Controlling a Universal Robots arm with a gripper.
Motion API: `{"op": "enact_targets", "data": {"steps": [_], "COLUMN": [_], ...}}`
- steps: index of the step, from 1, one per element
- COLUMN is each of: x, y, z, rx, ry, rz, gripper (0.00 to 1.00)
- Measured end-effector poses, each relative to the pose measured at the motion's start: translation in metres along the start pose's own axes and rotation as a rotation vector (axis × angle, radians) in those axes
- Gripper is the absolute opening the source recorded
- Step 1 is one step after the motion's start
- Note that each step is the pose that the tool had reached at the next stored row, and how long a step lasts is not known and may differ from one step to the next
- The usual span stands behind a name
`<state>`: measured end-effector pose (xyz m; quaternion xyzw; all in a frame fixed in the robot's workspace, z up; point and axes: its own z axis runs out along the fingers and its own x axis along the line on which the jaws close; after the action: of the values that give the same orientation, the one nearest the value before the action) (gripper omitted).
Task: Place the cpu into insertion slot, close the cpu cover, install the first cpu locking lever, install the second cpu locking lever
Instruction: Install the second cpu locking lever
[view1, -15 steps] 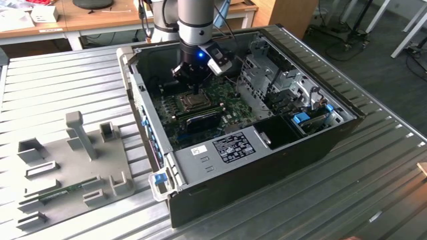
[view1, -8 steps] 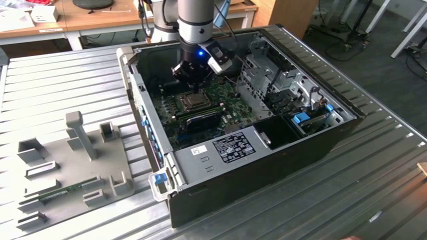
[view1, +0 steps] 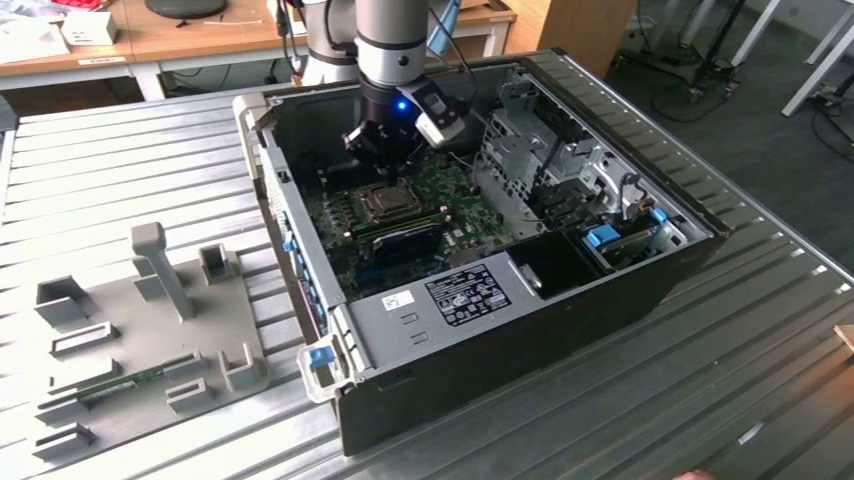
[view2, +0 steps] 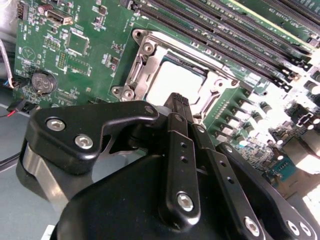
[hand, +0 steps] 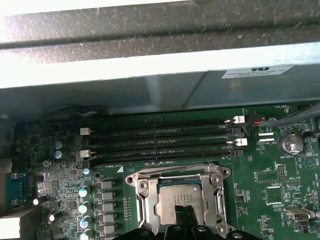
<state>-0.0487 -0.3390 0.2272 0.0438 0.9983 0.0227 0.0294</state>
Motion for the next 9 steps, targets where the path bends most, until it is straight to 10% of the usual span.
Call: {"op": "enact_targets", "data": {"steps": [9], "x": [-0.0001], "y": [0.0001], "z": [-0.0027], "rx": [0.0001], "ry": [0.0000], "rz": [0.000], "gripper": [0.11]}}
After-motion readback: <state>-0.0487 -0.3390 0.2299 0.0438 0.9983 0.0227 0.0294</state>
